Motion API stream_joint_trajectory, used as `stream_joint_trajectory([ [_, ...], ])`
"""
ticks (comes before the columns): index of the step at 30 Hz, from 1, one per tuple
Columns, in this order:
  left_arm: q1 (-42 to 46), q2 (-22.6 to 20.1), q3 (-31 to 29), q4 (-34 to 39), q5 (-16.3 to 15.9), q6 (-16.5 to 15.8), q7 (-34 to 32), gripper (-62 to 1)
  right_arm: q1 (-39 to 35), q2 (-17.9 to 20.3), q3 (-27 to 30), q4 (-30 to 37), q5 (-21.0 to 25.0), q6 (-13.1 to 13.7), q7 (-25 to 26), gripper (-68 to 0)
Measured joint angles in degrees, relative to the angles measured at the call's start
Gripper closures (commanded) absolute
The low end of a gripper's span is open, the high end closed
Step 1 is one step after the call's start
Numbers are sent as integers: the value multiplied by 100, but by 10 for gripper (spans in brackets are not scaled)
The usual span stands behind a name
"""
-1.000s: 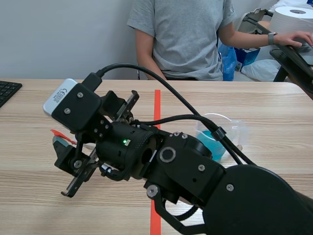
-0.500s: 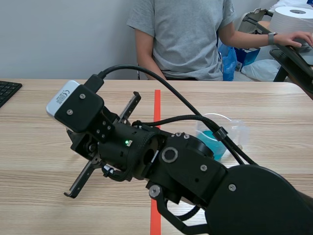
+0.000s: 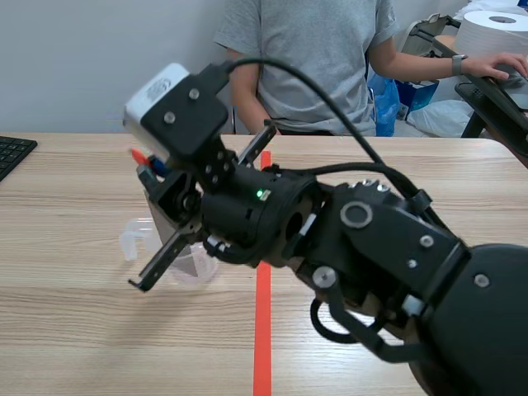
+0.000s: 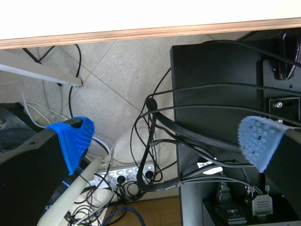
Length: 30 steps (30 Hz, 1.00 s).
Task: Do the redox reaction experiment.
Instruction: 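Lift the metal plate out of the left beaker, then move the plate over the blue solution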
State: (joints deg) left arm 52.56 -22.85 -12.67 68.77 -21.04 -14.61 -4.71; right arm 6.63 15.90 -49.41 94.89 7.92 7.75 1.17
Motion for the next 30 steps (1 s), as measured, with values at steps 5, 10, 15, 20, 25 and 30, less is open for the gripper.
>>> stream_joint_trajectory([
  [5, 0, 0, 0, 0, 0, 2, -2, -406, 0, 111, 372, 439, 352, 332, -369, -15],
  [10, 0, 0, 0, 0, 0, 0, 0, -254, 0, 109, 654, 787, 693, 623, -828, -15],
  [15, 0, 0, 0, 0, 0, 0, 0, -116, -2, 109, 925, 1126, 949, 769, -1281, -15],
  [20, 0, 0, 0, 0, 0, 0, 0, -36, -55, 109, 1224, 1606, 949, 835, -1609, -15],
  [25, 0, 0, 0, 0, 0, 0, -2, -36, -256, 192, 1462, 2041, 1207, 1056, -1823, -15],
  [30, 0, 0, 0, 0, 0, 0, -2, -36, -457, 503, 1825, 2411, 1207, 1215, -1823, -15],
])
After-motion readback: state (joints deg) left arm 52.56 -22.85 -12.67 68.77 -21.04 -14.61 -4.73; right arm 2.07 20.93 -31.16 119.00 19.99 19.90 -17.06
